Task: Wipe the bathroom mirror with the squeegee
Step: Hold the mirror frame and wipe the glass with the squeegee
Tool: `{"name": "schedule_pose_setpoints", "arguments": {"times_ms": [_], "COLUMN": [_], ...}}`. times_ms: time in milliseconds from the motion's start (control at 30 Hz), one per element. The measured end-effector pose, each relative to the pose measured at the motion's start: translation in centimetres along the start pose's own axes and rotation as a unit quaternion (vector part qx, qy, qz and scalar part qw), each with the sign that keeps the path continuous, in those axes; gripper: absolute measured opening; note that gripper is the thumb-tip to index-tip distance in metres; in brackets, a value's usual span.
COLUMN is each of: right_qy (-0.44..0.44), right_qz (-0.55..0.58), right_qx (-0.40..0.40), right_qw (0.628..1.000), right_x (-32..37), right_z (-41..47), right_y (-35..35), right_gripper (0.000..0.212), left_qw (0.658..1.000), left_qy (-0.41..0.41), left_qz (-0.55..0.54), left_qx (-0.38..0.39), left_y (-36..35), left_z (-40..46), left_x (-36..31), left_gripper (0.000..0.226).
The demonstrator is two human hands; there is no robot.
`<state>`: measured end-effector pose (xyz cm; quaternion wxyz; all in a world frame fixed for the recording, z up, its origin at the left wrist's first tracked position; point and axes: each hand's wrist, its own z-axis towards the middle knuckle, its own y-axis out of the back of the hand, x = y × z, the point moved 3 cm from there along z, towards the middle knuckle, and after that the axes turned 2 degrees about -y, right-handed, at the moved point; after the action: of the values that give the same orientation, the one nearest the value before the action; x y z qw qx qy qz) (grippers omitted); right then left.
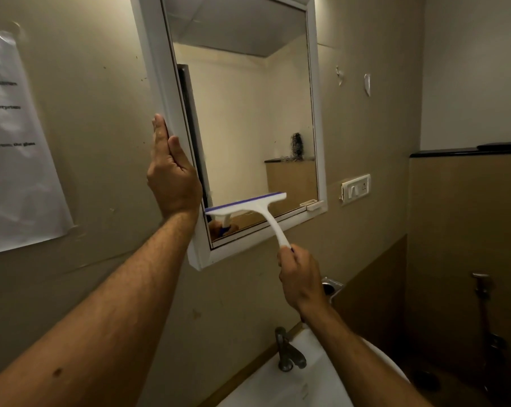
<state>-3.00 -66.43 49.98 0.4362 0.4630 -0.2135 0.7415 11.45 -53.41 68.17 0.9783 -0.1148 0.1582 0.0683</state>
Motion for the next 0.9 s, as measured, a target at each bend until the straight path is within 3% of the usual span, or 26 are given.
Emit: {"name": "schedule_pose_setpoints", "arguments": {"times_ms": [133, 300, 433, 733, 900], "right_qy": [-0.022, 0.012, 0.010, -0.039, 0.001], "right_qz": [0.000, 0.040, 0.046, 0.012, 0.014], "right_qx": [0.018, -0.014, 0.011, 0.034, 0.014], "right_qw": [1.000, 0.999, 0.999, 0.999, 1.000], "right_x": [-1.5, 2.9, 4.7, -1.3, 0.3], "right_z": [-1.1, 0.4, 1.6, -1.5, 0.1], "right_y": [0.4, 1.0, 0.6, 0.3, 1.2], "right_gripper": [0.030, 0.029, 0.030, 0.031, 0.031], "left_qw": [1.000, 1.000, 1.000, 1.000, 1.000], "left_qy": [-0.004, -0.003, -0.008, -0.013, -0.015], "left_qz": [0.001, 0.000, -0.001, 0.020, 0.021], "left_qx": [-0.003, 0.006, 0.009, 0.005, 0.009], "left_y": [0.0, 0.0, -0.1, 0.2, 0.3], "left_z": [0.0, -0.1, -0.1, -0.2, -0.3], "left_x": [0.0, 0.1, 0.1, -0.3, -0.4], "left_gripper": [0.046, 0.046, 0.046, 0.046, 0.045]}}
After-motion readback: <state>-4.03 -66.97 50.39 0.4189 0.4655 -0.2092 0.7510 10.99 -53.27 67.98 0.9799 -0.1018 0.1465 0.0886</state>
